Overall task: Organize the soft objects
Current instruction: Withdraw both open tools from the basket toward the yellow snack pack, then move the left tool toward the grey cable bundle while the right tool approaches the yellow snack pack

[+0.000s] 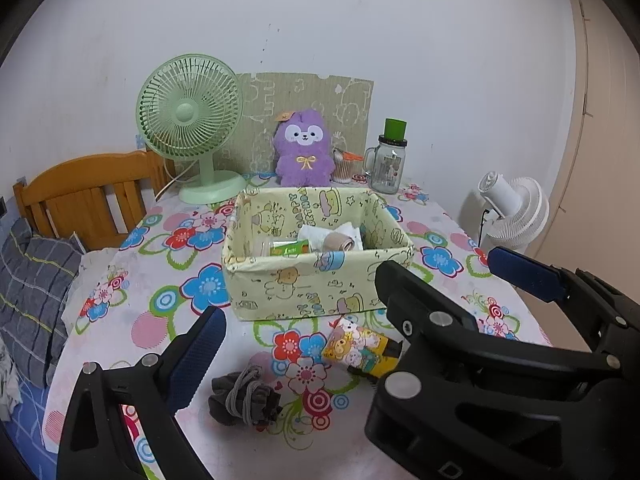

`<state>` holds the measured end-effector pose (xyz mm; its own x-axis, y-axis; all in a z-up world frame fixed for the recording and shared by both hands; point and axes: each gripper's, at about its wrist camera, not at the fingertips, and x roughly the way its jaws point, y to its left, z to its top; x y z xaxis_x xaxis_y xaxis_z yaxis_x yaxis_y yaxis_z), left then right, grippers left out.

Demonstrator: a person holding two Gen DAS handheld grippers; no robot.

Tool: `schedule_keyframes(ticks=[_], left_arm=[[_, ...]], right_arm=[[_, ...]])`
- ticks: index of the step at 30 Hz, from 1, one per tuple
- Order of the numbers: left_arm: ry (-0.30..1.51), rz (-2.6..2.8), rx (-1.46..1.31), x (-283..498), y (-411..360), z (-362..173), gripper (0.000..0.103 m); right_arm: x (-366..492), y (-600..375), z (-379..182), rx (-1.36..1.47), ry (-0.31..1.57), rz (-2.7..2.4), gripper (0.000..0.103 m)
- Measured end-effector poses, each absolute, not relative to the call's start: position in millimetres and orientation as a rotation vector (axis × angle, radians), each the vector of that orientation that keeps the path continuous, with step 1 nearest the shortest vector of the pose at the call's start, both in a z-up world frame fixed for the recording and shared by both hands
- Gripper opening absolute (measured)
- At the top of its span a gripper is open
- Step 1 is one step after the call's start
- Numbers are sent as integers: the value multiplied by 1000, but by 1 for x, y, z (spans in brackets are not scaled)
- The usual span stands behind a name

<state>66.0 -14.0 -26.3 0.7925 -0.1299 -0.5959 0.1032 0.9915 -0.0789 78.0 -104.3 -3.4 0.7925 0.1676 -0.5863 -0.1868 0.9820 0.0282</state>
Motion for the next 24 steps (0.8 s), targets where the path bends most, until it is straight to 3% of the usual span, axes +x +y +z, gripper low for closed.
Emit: schedule_keyframes(ticks=[24], left_arm=[[733, -121, -91, 71, -1, -88, 99]], right_arm=[[81, -97, -64, -16, 680, 239, 85]])
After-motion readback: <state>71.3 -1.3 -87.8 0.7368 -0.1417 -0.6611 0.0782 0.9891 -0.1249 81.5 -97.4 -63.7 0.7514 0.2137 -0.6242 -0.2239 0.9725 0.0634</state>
